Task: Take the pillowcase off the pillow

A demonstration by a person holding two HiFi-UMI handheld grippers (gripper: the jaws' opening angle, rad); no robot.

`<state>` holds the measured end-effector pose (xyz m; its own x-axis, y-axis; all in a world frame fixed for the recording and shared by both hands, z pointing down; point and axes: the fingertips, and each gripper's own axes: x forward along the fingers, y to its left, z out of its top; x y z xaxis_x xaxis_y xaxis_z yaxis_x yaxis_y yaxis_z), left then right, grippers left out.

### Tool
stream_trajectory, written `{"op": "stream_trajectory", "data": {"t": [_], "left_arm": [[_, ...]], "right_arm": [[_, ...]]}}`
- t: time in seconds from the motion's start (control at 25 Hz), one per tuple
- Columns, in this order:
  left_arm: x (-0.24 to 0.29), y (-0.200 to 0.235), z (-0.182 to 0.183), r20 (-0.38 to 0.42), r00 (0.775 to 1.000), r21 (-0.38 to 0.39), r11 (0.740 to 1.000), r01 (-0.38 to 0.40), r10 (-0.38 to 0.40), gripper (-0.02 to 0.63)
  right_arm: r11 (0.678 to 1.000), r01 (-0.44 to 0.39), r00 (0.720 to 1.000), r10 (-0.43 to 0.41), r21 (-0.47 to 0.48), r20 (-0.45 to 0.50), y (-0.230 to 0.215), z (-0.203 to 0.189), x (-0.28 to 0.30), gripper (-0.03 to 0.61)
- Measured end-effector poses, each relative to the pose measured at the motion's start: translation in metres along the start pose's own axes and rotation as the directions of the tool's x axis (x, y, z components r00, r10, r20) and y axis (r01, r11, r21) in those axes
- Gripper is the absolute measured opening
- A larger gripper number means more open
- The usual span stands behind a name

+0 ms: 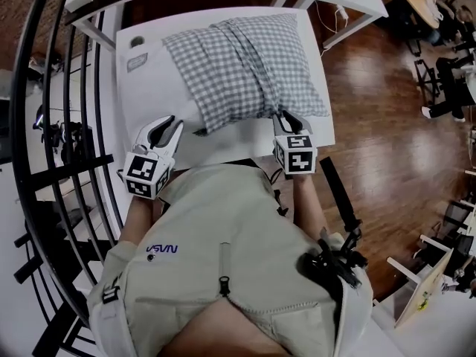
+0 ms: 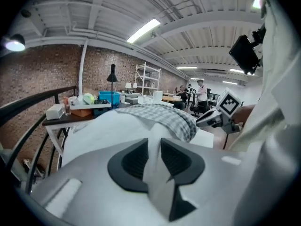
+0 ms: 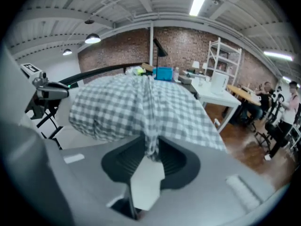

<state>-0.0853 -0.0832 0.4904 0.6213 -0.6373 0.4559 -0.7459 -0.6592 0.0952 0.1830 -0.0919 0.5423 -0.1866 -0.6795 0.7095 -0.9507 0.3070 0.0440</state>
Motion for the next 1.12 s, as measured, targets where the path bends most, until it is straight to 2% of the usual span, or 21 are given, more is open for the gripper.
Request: {"op": "stream_trajectory", "data": {"t": [0.16,0.28,0.44,0.56,0.64,0.68,0.8,0.96,1.04,1.12], "left_arm": [[0.004,0.025,0.048,0.094,0.992,0.039,0.995,-0.087,0.083,0.071],[0.025,0.053,0.067,0.097,0.985,0.077,0.986,-0.15,0.142,0.087],[0.063,0.078,0.07,0.017,0.988,0.106,0.983,-0.152,0.151,0.182],[0.081,0.093,0.054,-0.062,0.982,0.11,0.979,-0.172,0.179,0.235],[0.095,0.1,0.037,-0.119,0.978,0.084,0.983,-0.164,0.173,0.262],[0.104,0.1,0.029,-0.143,0.979,0.058,0.988,-0.141,0.148,0.257],[0.12,0.083,0.013,-0.17,0.983,0.031,0.997,-0.064,0.068,0.156],[0.111,0.059,0.008,-0.144,0.987,0.058,0.997,-0.057,0.065,0.056],[0.1,0.049,0.008,-0.13,0.989,0.058,0.997,-0.059,0.066,0.037],[0.088,0.047,0.012,-0.103,0.992,0.06,0.996,-0.064,0.07,0.03]], "right_arm": [[0.998,-0.04,0.989,0.046,-0.043,0.138,0.014,0.061,-0.005,0.095],[0.992,-0.063,0.98,0.082,-0.107,0.183,0.028,0.099,0.01,0.095],[0.978,-0.086,0.97,0.126,-0.192,0.207,0.045,0.143,0.032,0.097],[0.973,-0.1,0.968,0.143,-0.208,0.205,0.051,0.164,0.048,0.115],[0.97,-0.104,0.97,0.148,-0.219,0.194,0.054,0.176,0.063,0.131],[0.968,-0.108,0.971,0.151,-0.226,0.184,0.054,0.182,0.073,0.135],[0.963,-0.127,0.977,0.163,-0.239,0.138,0.059,0.19,0.101,0.16],[0.932,-0.14,0.983,0.171,-0.335,0.064,0.08,0.18,0.115,0.163],[0.915,-0.119,0.988,0.149,-0.386,0.047,0.085,0.172,0.113,0.117],[0.912,-0.092,0.991,0.125,-0.399,0.056,0.086,0.171,0.107,0.011]]}}
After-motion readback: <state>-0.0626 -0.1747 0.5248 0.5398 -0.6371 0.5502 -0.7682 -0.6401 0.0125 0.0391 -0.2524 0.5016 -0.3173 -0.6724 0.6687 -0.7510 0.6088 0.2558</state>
